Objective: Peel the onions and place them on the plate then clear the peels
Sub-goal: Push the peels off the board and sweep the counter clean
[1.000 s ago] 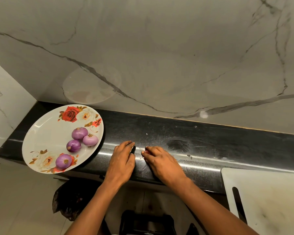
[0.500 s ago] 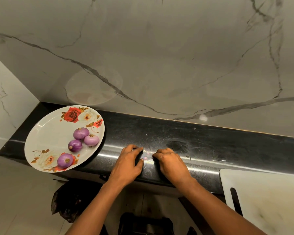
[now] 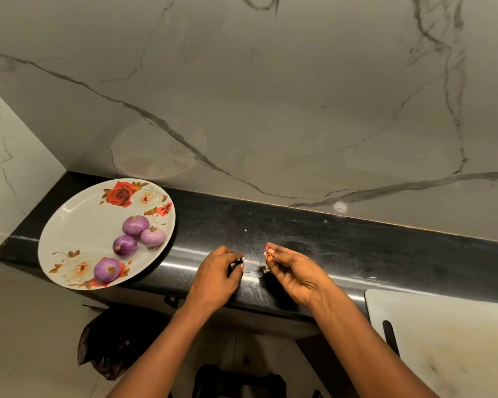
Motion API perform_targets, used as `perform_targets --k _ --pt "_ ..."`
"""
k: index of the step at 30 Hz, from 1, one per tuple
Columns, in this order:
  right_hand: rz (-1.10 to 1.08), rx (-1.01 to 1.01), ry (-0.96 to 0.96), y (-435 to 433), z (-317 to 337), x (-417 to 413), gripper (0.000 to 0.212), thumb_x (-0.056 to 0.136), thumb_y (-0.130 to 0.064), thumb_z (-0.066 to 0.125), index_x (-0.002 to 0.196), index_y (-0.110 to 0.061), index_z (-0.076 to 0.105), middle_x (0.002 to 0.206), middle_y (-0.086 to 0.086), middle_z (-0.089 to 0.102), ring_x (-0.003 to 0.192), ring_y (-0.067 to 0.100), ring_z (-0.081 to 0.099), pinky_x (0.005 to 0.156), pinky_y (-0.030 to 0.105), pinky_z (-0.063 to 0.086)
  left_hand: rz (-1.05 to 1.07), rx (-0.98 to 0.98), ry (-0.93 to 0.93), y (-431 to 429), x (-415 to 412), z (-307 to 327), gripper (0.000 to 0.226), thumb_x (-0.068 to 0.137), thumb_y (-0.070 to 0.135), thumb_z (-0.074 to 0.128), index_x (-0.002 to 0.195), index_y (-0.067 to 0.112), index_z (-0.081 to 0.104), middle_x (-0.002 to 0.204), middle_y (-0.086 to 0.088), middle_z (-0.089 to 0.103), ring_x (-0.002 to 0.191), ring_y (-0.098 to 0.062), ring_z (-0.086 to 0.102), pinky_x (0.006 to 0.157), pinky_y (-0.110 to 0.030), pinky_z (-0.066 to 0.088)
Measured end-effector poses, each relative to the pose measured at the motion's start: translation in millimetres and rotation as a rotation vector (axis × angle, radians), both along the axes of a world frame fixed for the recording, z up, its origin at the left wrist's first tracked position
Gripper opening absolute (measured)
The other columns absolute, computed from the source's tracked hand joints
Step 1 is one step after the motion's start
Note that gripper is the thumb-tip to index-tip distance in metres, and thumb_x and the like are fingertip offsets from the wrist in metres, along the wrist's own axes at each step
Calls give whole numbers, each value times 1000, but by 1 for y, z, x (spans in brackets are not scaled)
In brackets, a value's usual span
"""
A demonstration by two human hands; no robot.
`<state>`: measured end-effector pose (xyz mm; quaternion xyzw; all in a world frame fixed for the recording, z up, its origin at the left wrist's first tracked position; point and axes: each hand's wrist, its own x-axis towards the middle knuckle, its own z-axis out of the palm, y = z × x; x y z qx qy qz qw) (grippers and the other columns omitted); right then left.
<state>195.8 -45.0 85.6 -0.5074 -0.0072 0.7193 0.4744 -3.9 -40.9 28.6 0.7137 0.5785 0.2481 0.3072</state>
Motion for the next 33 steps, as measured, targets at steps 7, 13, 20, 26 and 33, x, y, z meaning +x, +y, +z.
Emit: perform_targets --k 7,13,20,26,33 --pt "191 36 11 -5 29 -68 20 95 14 60 105 8 77 98 22 78 86 23 75 85 33 62 247 38 -195 -19 -33 14 23 100 27 70 122 26 75 113 16 67 104 -2 66 90 -32 59" --pt "408 7 0 -5 26 -150 21 97 13 58 101 7 77 99 20 78 89 22 74 82 29 64 616 150 -351 -56 -98 15 22 97 12 70 117 18 78 114 7 74 106 -5 69 95 -25 57" --pt "665 -91 23 -25 -20 -258 21 97 11 59 100 4 79 95 16 79 75 18 78 66 23 64 1032 153 -425 -121 -182 -25 21 101 13 66 117 18 79 112 9 76 105 6 67 90 -9 50" --pt "791 -256 48 -46 -114 -348 21 102 7 55 98 4 76 89 13 77 74 14 77 75 23 65 1322 -2 -524 -148 -242 -109 23 103 15 61 117 21 78 116 6 77 112 -8 70 101 -32 57" --pt "744 -421 43 -31 -278 -444 14 102 7 58 101 4 71 88 14 75 88 18 70 74 25 62 1542 -156 -689 -146 -307 -241 30 98 36 57 118 25 77 113 5 78 104 -15 74 93 -49 62"
